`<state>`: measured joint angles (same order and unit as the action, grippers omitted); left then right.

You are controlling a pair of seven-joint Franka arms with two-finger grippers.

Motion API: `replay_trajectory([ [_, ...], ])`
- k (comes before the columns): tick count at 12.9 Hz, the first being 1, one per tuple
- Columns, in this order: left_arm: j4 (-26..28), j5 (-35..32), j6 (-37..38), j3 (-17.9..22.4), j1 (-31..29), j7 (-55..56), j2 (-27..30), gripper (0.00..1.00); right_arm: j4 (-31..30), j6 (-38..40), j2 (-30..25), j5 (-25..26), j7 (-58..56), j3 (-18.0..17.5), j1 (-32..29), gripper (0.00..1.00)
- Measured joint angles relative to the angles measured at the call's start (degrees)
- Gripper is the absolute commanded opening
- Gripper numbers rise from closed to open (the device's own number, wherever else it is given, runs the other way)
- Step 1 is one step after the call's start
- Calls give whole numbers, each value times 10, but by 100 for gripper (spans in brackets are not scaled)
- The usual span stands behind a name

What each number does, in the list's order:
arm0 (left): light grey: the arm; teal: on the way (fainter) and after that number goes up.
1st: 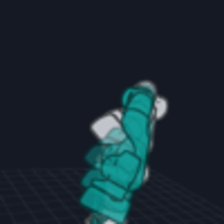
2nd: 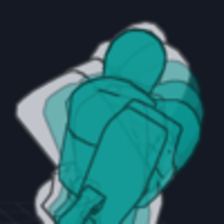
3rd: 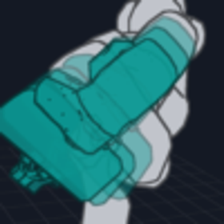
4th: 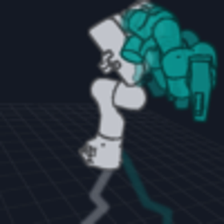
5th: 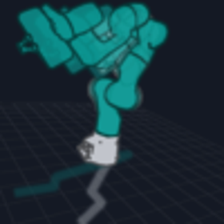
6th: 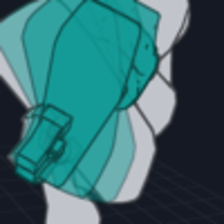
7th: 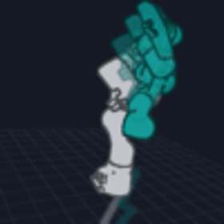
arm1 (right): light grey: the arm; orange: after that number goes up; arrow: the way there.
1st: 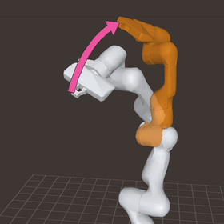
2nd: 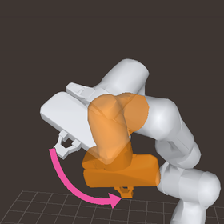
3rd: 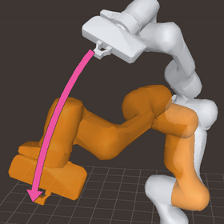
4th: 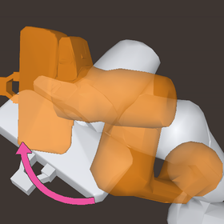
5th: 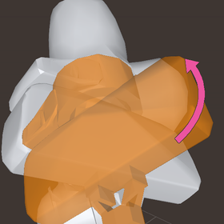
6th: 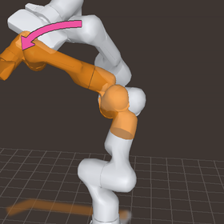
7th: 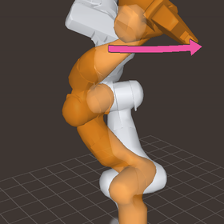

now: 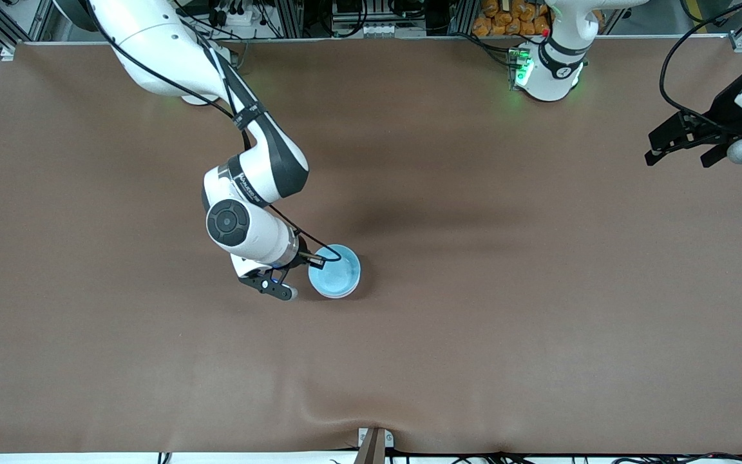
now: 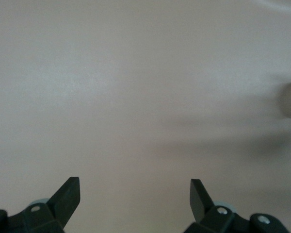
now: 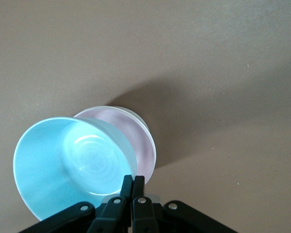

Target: Stack pink and blue bowls on white bowl

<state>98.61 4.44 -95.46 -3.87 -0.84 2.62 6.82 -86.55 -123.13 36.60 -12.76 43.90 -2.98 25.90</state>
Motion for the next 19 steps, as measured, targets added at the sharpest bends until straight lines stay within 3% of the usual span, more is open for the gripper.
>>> replay_trajectory([
  [14,-10,0,0,-3,1,-3,-22,100,-30,-55,19,6,0,2,7,0],
  [15,-10,0,0,-3,1,-3,-23,100,-37,-65,19,6,0,2,7,40],
  [16,-10,0,0,-3,3,-3,-26,100,-42,-70,20,6,0,2,7,93],
  [17,-10,0,0,-2,7,-3,-28,100,-44,-71,20,6,0,3,7,100],
  [19,-9,-6,2,13,28,-3,-29,100,-42,-72,19,6,0,5,7,100],
])
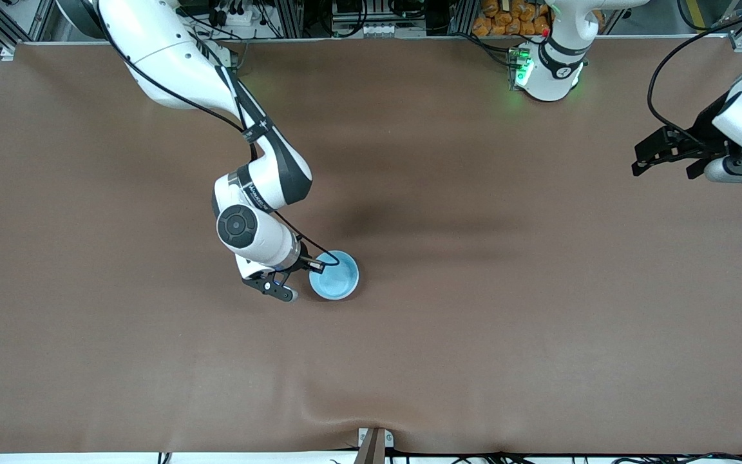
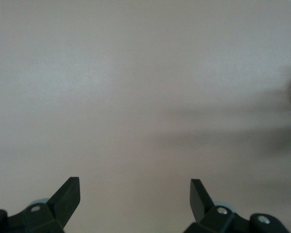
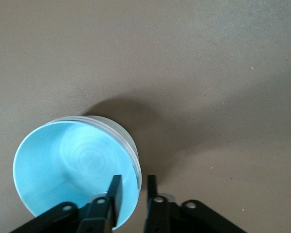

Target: Stack pink and blue bowls on white bowl

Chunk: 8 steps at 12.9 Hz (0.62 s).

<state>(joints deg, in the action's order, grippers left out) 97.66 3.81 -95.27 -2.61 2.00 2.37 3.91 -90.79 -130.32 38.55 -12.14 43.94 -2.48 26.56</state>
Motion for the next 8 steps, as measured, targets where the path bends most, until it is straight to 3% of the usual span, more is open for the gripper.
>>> replay_trajectory([
  [4,0,-4,8,33,27,0,0,100,64,76,-6,0,0,8,-14,100],
  [8,0,-22,24,2,-4,3,0,100,171,172,-20,1,-50,8,-80,100],
])
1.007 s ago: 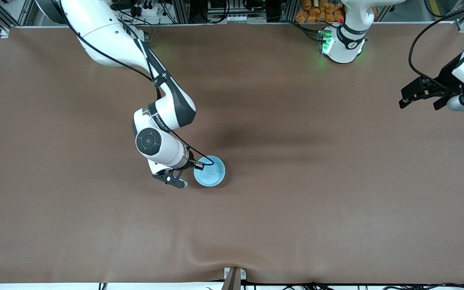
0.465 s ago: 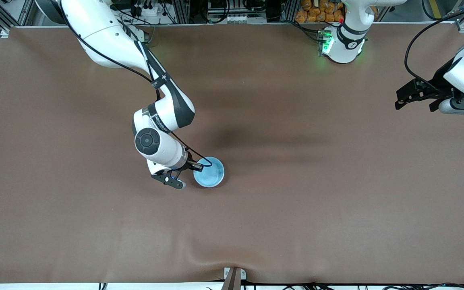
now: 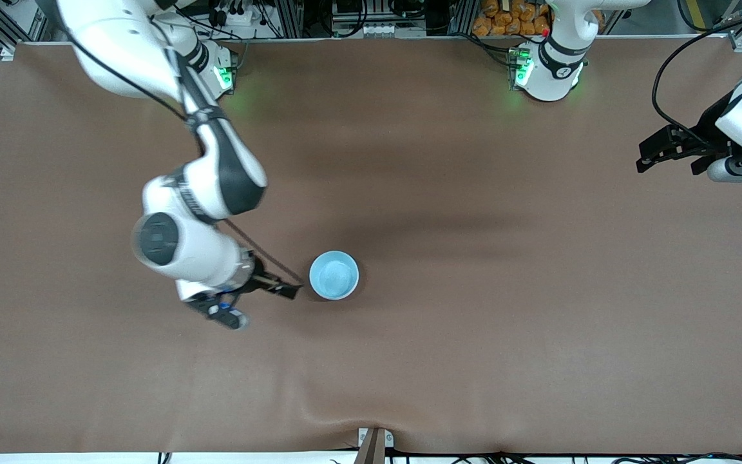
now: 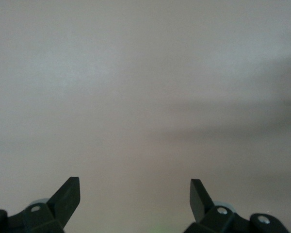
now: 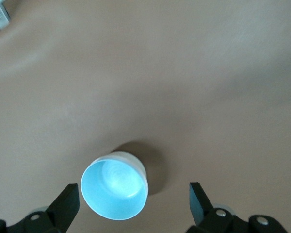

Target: Stack pink and blue bowls on white bowl

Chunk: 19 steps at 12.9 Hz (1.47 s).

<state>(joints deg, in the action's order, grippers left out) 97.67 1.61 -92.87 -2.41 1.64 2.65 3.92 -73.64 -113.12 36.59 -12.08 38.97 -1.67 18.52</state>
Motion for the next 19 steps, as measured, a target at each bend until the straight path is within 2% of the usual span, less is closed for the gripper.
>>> replay_trajectory([
  [2,-1,-27,7,-23,-9,12,2,100,27,33,-9,0,-38,-17,-44,100],
  [5,-5,-31,22,-33,-18,15,15,100,75,126,-27,2,-71,-94,-158,100],
  [6,-5,-31,26,-33,-20,15,21,100,90,168,-43,7,-105,-100,-184,100],
  [8,-7,-31,30,-32,-22,14,32,100,105,234,-98,35,-155,-88,-200,100],
  [11,-9,-31,31,-26,-22,14,39,100,99,310,-186,71,-190,-58,-189,100],
  [13,-10,-31,31,-25,-23,13,38,100,49,337,-237,83,-251,-29,-185,100],
  [15,-17,-31,30,-24,-23,13,36,100,-35,328,-297,86,-297,0,-185,100],
  [17,-21,-30,30,-24,-23,13,36,100,-102,314,-341,102,-324,8,-185,100],
  [19,-29,-24,30,-24,-23,13,31,100,-127,301,-356,119,-348,7,-179,100],
])
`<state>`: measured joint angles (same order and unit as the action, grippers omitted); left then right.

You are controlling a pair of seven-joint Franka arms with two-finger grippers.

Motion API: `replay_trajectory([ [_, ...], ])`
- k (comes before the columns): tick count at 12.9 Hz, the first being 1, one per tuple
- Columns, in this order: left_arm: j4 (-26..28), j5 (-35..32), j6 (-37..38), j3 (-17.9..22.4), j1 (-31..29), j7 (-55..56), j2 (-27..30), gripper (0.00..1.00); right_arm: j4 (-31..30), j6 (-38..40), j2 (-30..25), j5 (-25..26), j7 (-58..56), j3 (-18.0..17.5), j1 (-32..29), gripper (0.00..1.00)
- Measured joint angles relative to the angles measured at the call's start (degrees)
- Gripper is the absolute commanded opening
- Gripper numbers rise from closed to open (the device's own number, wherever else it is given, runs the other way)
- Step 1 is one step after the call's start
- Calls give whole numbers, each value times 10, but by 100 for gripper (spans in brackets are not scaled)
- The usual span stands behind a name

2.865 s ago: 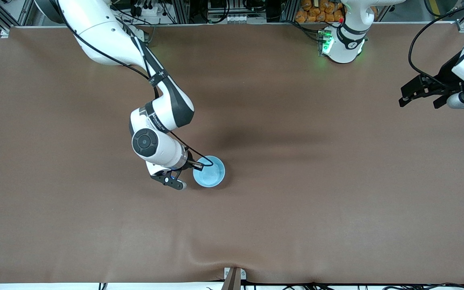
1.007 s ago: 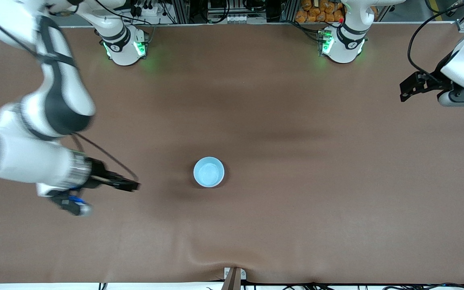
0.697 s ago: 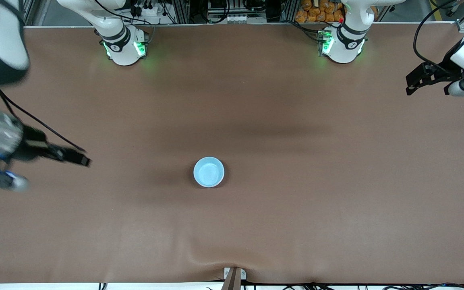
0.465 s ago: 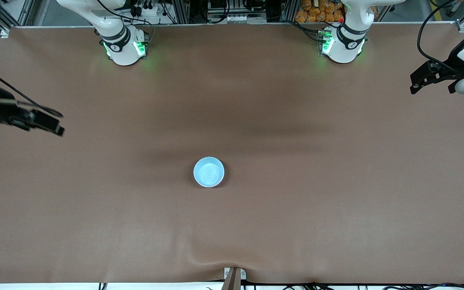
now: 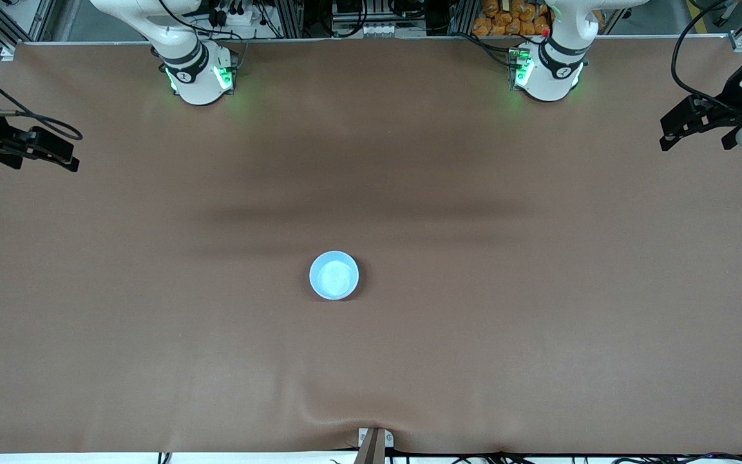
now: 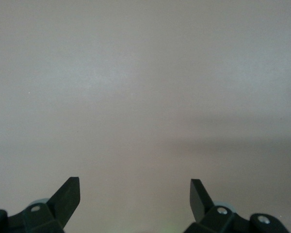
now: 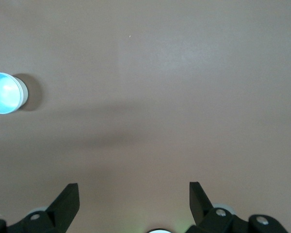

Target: Stack pink and blue bowls on white bowl

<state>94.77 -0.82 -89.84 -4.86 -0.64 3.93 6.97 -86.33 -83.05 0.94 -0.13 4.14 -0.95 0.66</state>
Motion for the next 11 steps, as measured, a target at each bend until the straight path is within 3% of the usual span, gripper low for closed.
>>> replay_trajectory([
  [11,-20,2,0,5,-1,0,-22,100,47,13,3,13,-11,18,4,100],
])
